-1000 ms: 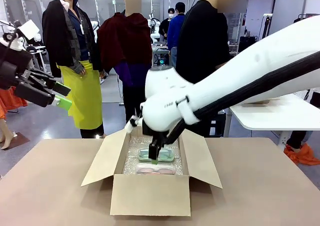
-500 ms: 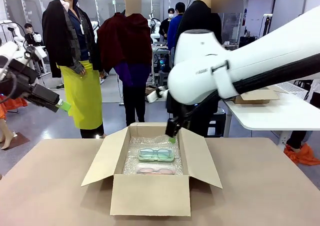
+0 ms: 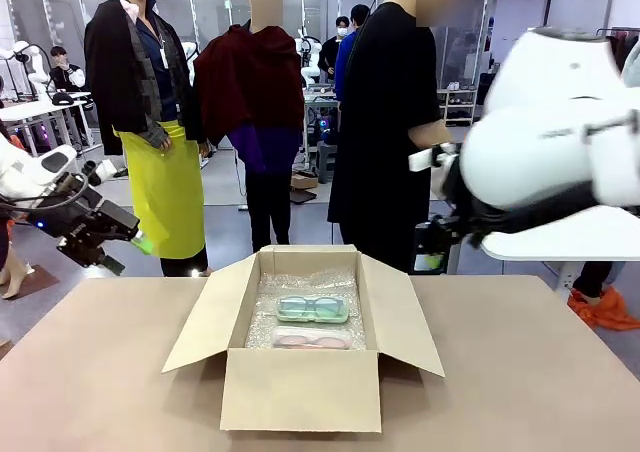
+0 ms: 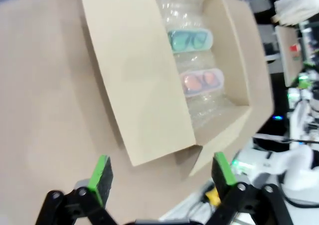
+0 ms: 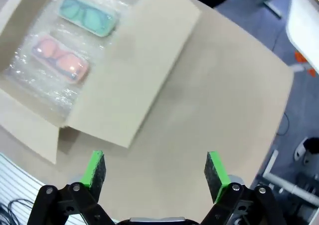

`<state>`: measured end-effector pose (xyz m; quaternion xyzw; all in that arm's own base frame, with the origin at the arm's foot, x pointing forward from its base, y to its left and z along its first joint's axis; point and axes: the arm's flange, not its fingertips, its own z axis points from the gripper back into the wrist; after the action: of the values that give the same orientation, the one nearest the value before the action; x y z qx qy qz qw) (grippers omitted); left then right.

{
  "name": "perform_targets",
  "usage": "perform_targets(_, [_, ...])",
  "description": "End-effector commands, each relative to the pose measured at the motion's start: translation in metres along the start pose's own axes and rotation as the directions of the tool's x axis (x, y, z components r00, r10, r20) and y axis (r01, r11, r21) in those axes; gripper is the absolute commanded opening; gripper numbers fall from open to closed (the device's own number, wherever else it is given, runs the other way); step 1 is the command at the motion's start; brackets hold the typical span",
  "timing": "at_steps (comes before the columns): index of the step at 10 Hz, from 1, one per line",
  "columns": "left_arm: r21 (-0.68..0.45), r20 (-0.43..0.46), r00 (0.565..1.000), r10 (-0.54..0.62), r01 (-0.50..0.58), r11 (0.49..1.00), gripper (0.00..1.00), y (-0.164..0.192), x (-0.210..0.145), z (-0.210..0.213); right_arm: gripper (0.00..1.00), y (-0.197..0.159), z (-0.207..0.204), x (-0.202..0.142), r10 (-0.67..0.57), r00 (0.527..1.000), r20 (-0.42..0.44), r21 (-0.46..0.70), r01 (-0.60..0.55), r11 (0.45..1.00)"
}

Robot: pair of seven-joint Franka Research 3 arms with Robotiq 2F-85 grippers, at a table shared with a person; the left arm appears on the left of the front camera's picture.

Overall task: Pack the glasses set securely to prepare it for shipping.
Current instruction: Position the Package Box on the left side of the table.

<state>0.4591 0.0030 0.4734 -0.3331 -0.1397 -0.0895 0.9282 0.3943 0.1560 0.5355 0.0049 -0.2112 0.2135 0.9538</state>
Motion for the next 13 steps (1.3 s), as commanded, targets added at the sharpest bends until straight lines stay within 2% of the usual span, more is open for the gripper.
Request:
perform_targets(1, [-0.047,-0.023,0.997,0.08,-0.081,0.996,1.0,0.014,0.01,-0.006,1.0,-0.02,0.02,-0.042,-0.17,0.984,0.056,-0.063,0.173,0.983])
perform_targets(3, [-0.156,-0.025,0.998,0.064,-0.067,0.985,1.0,0.027,0.01,-0.016,1.0,-0.031,0.026,-0.066,-0.234,0.969,0.081,-0.09,0.241,0.966])
perform_targets(4, [-0.209,-0.024,1.0,0.015,-0.019,0.978,1.0,0.021,0.008,-0.011,1.0,-0.031,0.025,-0.068,-0.22,0.974,0.055,-0.037,0.222,0.974])
perform_targets(5, [-0.085,-0.033,0.995,0.091,-0.093,0.992,1.0,0.025,0.002,-0.021,1.0,-0.039,0.028,-0.058,-0.192,0.98,0.059,-0.05,0.195,0.98])
perform_targets(9, [-0.114,-0.034,0.996,0.077,-0.08,0.99,1.0,0.025,0.004,-0.021,1.0,-0.039,0.028,-0.058,-0.192,0.98,0.059,-0.05,0.195,0.98])
perform_targets(10, [-0.11,-0.026,0.995,0.095,-0.098,0.989,1.0,0.043,0.013,-0.028,1.0,-0.039,0.028,-0.058,-0.192,0.98,0.059,-0.05,0.195,0.98])
perform_targets(12, [-0.207,-0.11,0.982,0.151,-0.171,0.963,1.0,0.086,0.02,-0.054,1.0,-0.039,0.028,-0.058,-0.192,0.98,0.059,-0.05,0.195,0.98])
perform_targets(13, [-0.221,-0.119,0.977,0.175,-0.198,0.955,1.0,0.101,0.021,-0.065,1.0,-0.039,0.028,-0.058,-0.192,0.98,0.059,-0.05,0.195,0.98])
